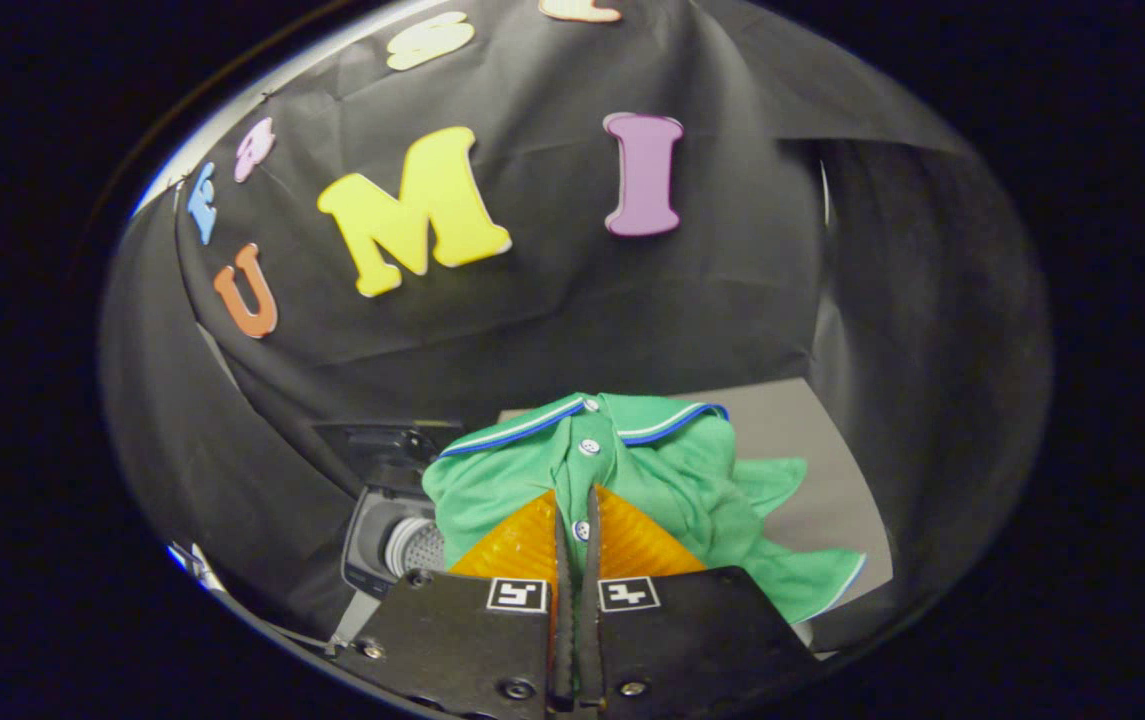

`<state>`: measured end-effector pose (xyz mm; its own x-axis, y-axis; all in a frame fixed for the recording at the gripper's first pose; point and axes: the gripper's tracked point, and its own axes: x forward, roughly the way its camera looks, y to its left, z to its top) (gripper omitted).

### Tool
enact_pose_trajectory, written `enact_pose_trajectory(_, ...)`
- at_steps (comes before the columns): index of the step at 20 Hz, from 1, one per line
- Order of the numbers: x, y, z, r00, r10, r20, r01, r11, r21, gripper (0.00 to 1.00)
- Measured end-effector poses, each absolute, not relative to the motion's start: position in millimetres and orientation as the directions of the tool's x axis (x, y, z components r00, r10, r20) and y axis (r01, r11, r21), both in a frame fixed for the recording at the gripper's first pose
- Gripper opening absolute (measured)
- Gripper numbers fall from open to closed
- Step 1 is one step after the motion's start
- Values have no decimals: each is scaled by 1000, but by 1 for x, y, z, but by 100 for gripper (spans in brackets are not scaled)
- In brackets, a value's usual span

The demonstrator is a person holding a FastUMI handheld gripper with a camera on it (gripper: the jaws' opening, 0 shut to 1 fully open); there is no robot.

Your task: Put the clothes into the washing machine and then close the washing machine lid.

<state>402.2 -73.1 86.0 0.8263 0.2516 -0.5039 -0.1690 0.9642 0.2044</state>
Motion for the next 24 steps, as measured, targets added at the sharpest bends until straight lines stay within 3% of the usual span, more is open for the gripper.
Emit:
enact_pose_trajectory(5, 388, 11, 132, 800, 404, -444, -343, 915, 214, 6)
enact_pose_trajectory(12, 381, 153, 125, 639, 631, -440, -553, 775, 306, 6)
enact_pose_trajectory(18, 387, 251, 89, 558, 682, -473, -595, 726, 344, 6)
enact_pose_trajectory(24, 405, 306, 31, 566, 645, -514, -561, 758, 334, 6)
